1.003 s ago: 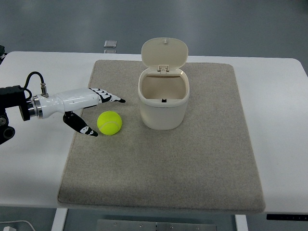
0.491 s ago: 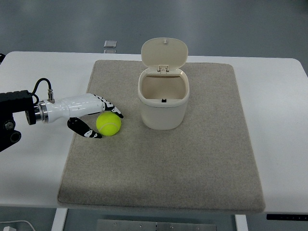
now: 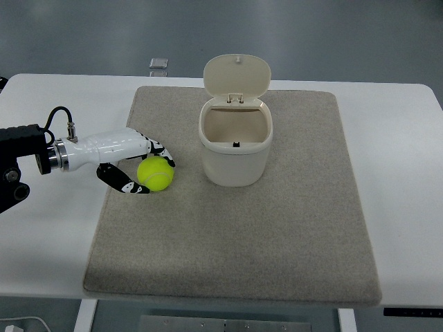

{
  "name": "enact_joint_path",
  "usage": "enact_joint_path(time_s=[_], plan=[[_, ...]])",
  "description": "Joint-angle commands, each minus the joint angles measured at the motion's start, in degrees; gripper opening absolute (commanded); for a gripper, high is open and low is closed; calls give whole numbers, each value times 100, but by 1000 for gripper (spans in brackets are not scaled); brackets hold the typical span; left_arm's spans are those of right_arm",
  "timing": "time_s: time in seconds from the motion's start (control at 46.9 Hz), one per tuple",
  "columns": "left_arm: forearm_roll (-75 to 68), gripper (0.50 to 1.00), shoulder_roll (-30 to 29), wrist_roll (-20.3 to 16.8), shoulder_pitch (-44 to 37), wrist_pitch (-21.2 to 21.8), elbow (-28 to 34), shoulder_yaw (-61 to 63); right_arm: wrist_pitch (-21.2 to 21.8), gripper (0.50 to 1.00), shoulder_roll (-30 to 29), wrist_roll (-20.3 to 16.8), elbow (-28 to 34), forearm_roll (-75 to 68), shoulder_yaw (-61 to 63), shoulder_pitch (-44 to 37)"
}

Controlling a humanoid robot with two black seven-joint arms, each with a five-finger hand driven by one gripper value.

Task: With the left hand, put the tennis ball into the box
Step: 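Close the left hand fingers around the yellow-green tennis ball, then lift the ball with the left hand and carry it over the cream bin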

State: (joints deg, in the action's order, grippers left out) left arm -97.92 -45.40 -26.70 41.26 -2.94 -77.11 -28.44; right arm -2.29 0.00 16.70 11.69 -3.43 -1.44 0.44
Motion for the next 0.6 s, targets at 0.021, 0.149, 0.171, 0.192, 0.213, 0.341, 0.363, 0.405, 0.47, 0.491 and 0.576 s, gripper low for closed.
enact_joint_path(time_s=[0.021, 0.149, 0.171, 0.192, 0.213, 0.341, 0.363, 0.405, 0.47, 0.491, 0.576], plan=[[1, 500, -258, -10, 57, 407, -216, -30, 0, 938, 0, 0, 0, 0, 4, 0], [-43, 500, -531, -89, 285, 865, -384, -30, 0, 938, 0, 0, 0, 0, 4, 0], [-34, 500, -584, -107, 347, 935, -401, -30, 0, 940, 0, 0, 0, 0, -5, 0], [-34, 500, -636, -133, 417, 1005, -427, -30, 0, 938, 0, 0, 0, 0, 4, 0], [-34, 500, -689, -151, 496, 1067, -454, -30, 0, 940, 0, 0, 0, 0, 4, 0], [-43, 500, -857, -204, 979, 1173, -665, -30, 0, 938, 0, 0, 0, 0, 4, 0], [-43, 500, -848, -204, 1050, 1182, -682, -21, 0, 938, 0, 0, 0, 0, -5, 0], [-51, 500, -813, -212, 1182, 1173, -709, -4, 0, 940, 0, 0, 0, 0, 4, 0], [-95, 500, -751, -221, 1366, 1164, -805, 23, 0, 938, 0, 0, 0, 0, -5, 0], [-139, 500, -725, -221, 1410, 1164, -849, 32, 0, 938, 0, 0, 0, 0, 4, 0], [-569, 500, -532, -221, 1437, 1164, -902, 41, 0, 938, 0, 0, 0, 0, 4, 0]])
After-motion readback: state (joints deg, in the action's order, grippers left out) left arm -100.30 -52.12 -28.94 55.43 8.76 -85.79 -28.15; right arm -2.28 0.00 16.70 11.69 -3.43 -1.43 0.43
